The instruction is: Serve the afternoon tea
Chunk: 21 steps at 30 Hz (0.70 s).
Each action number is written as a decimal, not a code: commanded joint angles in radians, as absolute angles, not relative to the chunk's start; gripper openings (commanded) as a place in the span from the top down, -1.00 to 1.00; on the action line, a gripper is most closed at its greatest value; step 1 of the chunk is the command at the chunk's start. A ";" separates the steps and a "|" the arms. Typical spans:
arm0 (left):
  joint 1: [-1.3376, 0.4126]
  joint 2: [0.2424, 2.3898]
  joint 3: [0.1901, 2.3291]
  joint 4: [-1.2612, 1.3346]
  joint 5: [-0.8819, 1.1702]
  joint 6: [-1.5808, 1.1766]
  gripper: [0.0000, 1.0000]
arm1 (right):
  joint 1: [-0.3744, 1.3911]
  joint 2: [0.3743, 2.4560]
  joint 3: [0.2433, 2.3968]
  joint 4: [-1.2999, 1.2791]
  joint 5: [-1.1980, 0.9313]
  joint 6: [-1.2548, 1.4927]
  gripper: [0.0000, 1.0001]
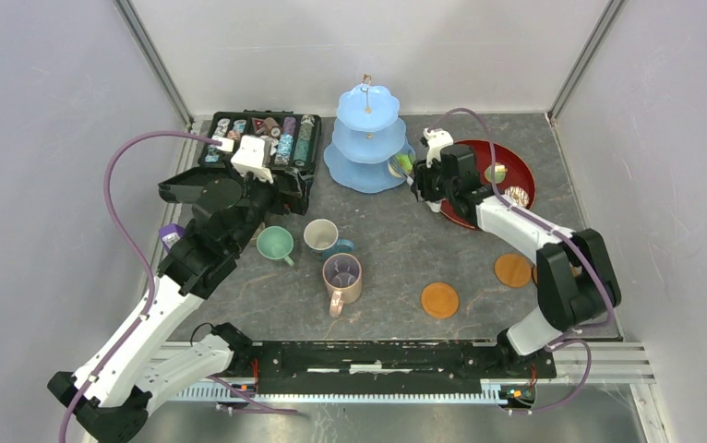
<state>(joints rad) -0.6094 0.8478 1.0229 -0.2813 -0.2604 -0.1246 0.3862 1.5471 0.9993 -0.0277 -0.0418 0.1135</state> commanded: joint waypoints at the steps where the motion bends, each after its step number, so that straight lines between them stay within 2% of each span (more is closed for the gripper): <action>1: -0.614 0.833 1.016 -0.240 -0.247 -0.103 -1.00 | 0.391 1.616 1.078 0.095 -0.008 0.096 0.45; 14: -0.614 0.826 1.022 -0.246 -0.221 -0.113 -1.00 | 0.391 1.816 1.184 0.229 0.061 0.035 0.43; 21: -0.614 0.829 1.023 -0.247 -0.216 -0.114 -1.00 | 0.390 1.909 1.277 0.236 0.066 0.022 0.31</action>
